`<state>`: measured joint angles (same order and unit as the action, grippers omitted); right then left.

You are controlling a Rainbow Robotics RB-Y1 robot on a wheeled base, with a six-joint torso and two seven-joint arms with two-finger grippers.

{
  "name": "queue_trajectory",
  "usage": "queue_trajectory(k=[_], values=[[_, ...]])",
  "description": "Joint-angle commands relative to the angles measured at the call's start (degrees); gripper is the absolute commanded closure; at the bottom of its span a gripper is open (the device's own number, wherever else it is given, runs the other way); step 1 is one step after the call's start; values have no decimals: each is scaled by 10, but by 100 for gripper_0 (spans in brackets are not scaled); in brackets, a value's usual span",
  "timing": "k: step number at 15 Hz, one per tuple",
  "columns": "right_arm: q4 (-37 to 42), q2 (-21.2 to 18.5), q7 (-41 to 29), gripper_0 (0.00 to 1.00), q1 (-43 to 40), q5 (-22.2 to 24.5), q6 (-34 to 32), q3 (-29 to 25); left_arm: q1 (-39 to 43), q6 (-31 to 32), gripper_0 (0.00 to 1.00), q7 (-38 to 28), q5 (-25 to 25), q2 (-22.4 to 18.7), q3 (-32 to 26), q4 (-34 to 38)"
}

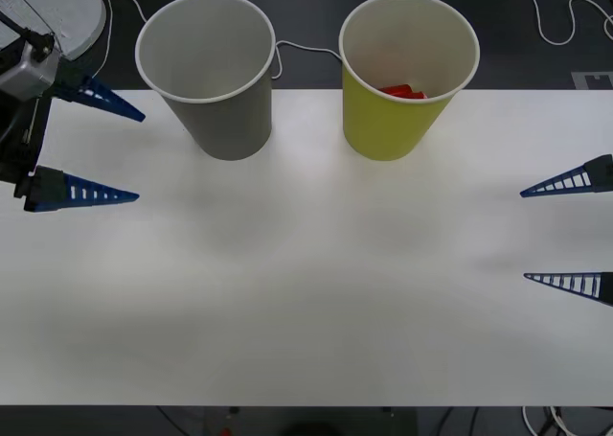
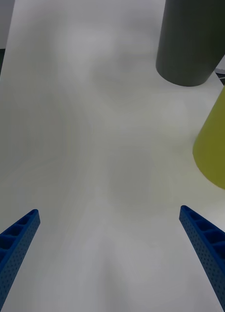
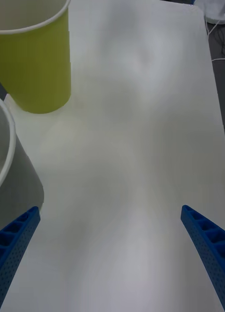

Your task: Put the can into the green bin and the plastic bottle into the gray bin

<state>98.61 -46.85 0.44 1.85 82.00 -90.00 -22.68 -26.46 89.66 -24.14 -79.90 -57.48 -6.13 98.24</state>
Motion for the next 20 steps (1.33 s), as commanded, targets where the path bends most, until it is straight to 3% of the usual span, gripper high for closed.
queue_trajectory(k=[1, 7, 11, 16, 20], values=[[0, 0, 0, 0, 0, 0, 0, 0, 43, 0, 0, 60, 3, 0, -17, 3], [0, 0, 0, 0, 0, 0, 0, 0, 108, -2, 0, 168, -18, 0, -28, 2], [0, 0, 0, 0, 0, 0, 0, 0, 129, -7, 0, 203, -34, 4, -28, 2], [0, 0, 0, 0, 0, 0, 0, 0, 142, -6, 0, 212, -54, 61, -35, 2], [0, 0, 0, 0, 0, 0, 0, 0, 142, -6, 0, 212, -58, 68, -37, 2]])
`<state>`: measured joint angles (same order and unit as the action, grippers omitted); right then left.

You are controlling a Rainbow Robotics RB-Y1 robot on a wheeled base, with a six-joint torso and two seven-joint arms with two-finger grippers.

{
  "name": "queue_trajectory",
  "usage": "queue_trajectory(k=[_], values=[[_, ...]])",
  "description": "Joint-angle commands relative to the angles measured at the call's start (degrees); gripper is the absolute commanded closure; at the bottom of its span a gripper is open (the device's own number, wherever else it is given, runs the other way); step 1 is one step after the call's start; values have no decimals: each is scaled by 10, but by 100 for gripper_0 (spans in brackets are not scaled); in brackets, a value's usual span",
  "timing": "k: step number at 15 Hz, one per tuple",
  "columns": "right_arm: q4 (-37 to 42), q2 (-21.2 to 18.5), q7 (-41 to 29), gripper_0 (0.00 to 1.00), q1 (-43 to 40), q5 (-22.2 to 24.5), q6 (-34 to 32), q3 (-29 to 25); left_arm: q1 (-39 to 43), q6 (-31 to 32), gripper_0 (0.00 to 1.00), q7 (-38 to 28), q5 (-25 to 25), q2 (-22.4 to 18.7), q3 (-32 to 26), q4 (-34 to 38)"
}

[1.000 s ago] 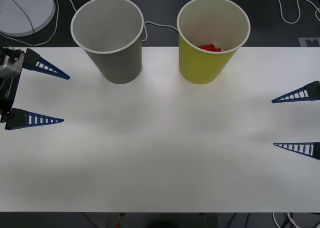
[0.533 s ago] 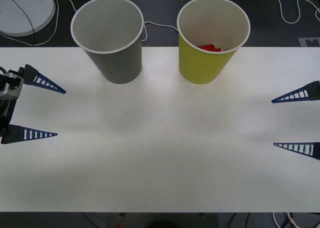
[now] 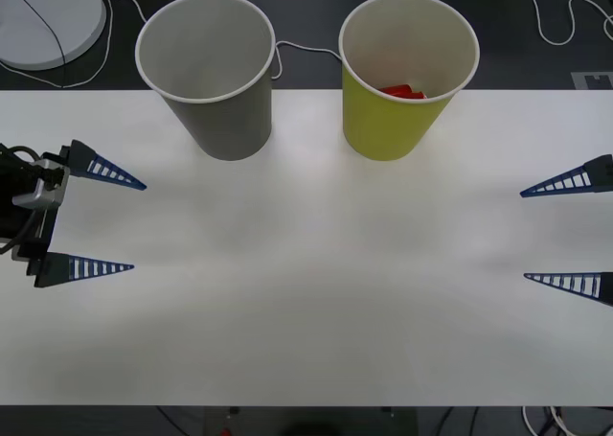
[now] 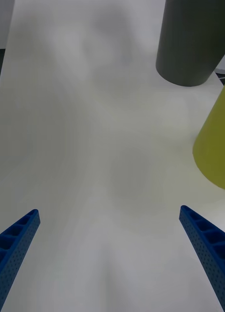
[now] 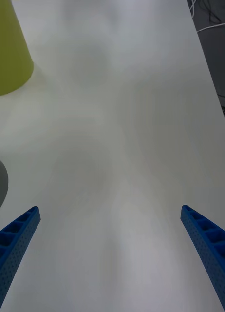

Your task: Put the can into the green bin and the plastic bottle into the gray bin

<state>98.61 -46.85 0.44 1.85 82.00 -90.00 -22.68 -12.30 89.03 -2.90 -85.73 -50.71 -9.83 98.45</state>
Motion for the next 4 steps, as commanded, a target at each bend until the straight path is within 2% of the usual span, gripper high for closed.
queue_trajectory(k=[1, 4], values=[[0, 0, 0, 0, 0, 0, 0, 0, 0, 0, 0, 0, 0, 0, 0, 0], [0, 0, 0, 0, 0, 0, 0, 0, 0, 0, 0, 0, -1, 0, 0, 0]])
